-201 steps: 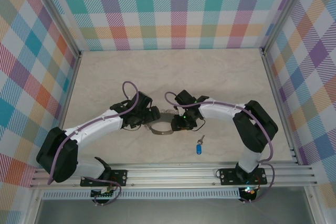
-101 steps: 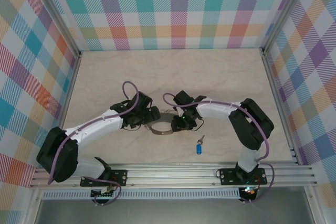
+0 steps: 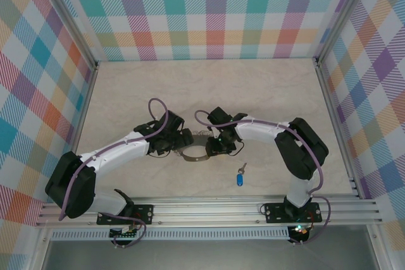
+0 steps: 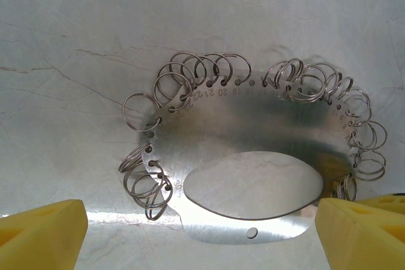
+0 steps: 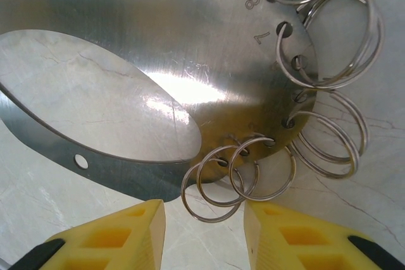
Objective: Put the keys on the keyring
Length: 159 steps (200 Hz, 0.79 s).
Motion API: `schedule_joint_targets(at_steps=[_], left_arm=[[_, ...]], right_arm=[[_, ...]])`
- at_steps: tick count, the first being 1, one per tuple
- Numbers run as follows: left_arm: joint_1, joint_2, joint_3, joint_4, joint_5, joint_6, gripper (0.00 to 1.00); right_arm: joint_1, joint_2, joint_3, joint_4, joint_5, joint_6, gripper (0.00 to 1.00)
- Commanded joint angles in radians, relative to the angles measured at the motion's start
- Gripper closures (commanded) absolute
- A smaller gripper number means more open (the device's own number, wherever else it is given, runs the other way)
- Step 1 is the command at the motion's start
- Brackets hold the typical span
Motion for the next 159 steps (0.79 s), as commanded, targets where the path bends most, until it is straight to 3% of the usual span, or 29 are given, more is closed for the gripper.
schedule_joint_targets(at_steps=[1, 159], left_arm=[[0.004, 0.004, 0.017, -0.022, -0.007, -0.002, 0.07], [0.007, -0.001, 0.014, -0.022, -0.004, 0.011, 0.06]], right_arm=[[0.005, 0.014, 0.029, -0.025, 0.01, -0.019, 0.62], [0.005, 0.054, 0.085, -0.068, 0.071, -0.08, 0.62]])
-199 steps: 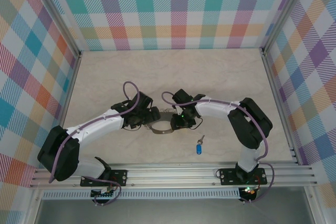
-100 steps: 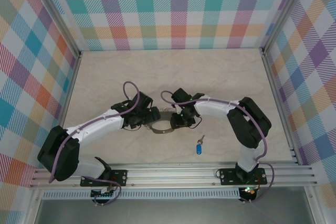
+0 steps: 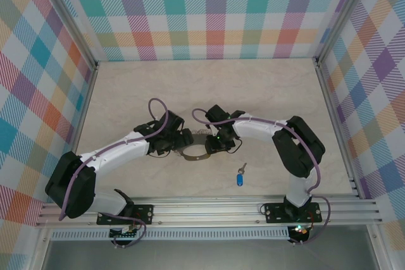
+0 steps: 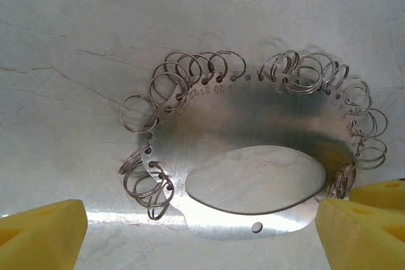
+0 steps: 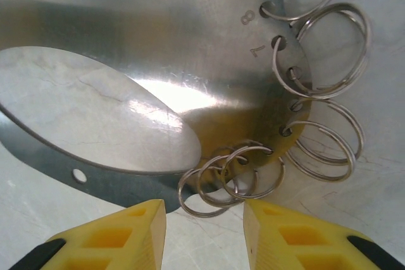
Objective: Put the keys on the keyring
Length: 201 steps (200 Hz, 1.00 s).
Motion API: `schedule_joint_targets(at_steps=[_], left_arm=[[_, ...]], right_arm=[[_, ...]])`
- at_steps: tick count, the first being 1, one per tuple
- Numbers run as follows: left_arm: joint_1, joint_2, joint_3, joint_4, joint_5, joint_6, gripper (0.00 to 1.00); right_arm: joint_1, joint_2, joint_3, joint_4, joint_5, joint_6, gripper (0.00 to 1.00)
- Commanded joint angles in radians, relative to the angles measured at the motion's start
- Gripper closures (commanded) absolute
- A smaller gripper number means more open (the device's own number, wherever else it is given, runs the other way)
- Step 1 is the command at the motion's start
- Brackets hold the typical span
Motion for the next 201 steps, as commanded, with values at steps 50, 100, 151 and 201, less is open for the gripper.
schedule_joint_targets(at_steps=[50, 100, 151, 201], left_arm=[[0.009, -0.002, 0.013, -0.022, -0.002, 0.013, 0.06], [0.012, -0.007, 0.012, -0.024, -0.005, 0.012, 0.06], [0.033, -0.029, 0.002, -0.026, -0.011, 0.012, 0.06], [0.066, -0.069, -0.01, -0.046, -0.01, 0.021, 0.06]], right_arm=[[0.005, 0.018, 0.032, -0.036, 0.021, -0.031, 0.63], [0.011, -0.047, 0.002, -0.034, 0.023, -0.013, 0.63], [0.034, -0.065, -0.006, -0.035, 0.031, 0.001, 0.63], [0.057, -0.049, -0.006, -0.032, 0.042, 0.011, 0.63]])
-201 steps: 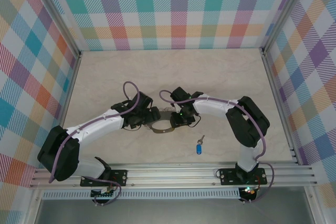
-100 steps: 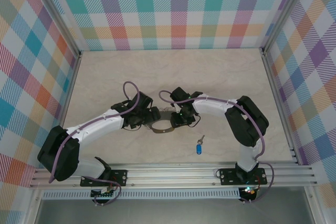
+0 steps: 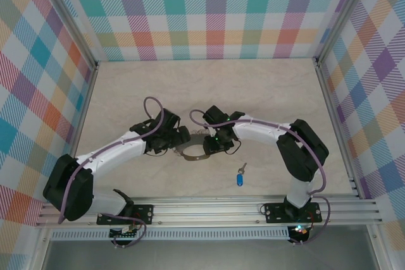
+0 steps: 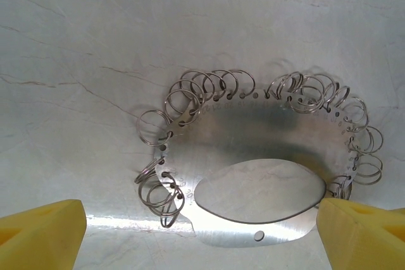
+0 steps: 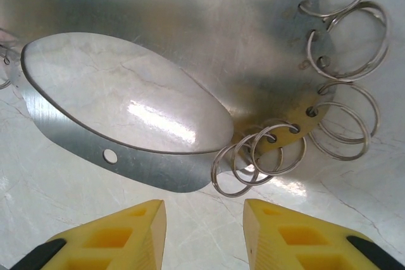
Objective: Put the keys on the keyring
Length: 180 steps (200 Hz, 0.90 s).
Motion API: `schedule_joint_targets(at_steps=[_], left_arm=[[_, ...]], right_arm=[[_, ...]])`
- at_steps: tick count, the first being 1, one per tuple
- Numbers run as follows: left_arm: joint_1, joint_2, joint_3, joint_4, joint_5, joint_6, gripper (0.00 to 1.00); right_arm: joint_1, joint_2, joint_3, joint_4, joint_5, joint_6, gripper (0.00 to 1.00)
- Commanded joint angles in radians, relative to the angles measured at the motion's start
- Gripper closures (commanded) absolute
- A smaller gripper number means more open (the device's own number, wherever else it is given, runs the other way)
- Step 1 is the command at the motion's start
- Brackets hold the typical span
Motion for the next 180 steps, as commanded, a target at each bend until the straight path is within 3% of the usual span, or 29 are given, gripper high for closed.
schedule_joint_targets(at_steps=[1, 180], left_arm=[[0.018, -0.038, -0.01, -0.031, -0.009, 0.018, 0.06], [0.046, -0.068, -0.038, -0.03, 0.01, 0.017, 0.05]], right_arm=[[0.013, 0.001, -0.009, -0.019, 0.013, 0.012, 0.63], [0.022, 0.082, 0.057, -0.04, 0.088, 0.002, 0.67]])
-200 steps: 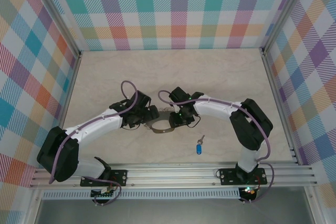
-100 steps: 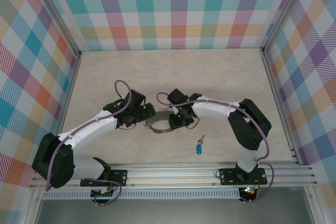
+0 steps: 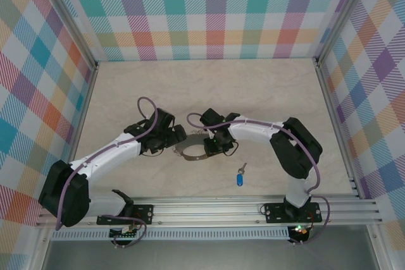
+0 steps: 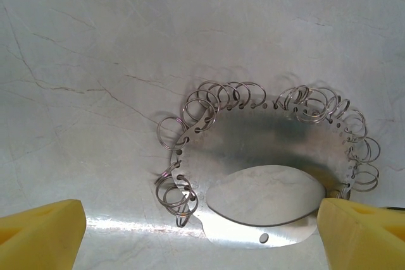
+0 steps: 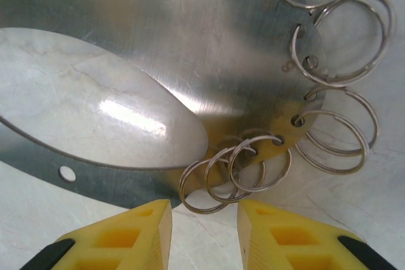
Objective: Put the keys on the keyring
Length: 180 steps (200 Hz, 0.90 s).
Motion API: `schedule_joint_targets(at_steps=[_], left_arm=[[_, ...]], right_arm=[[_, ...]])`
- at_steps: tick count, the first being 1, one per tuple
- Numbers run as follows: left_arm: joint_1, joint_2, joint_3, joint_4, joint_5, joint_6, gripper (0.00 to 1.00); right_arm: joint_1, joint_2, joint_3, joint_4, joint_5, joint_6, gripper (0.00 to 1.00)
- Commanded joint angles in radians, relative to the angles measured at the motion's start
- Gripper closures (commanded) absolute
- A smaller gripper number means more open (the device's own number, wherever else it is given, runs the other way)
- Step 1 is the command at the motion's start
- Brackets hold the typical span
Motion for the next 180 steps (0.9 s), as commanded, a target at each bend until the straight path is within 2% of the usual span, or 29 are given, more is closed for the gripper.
schedule_joint_targets(at_steps=[1, 59, 93, 180], left_arm=[[0.011, -0.019, -0.018, -0.023, 0.006, 0.016, 0.05], [0.012, -0.02, -0.021, -0.022, 0.007, 0.014, 0.05], [0.011, -0.023, -0.021, -0.021, 0.006, 0.012, 0.05], [0.012, -0.028, -0.031, -0.022, 0.003, 0.006, 0.05]], right_arm=[[0.007, 0.021, 0.034, -0.022, 0.018, -0.002, 0.67], [0.008, 0.019, 0.046, -0.024, 0.058, -0.001, 0.69], [0.012, 0.004, 0.041, -0.025, 0.07, -0.01, 0.61], [0.033, 0.027, 0.064, -0.044, 0.148, -0.069, 0.6]])
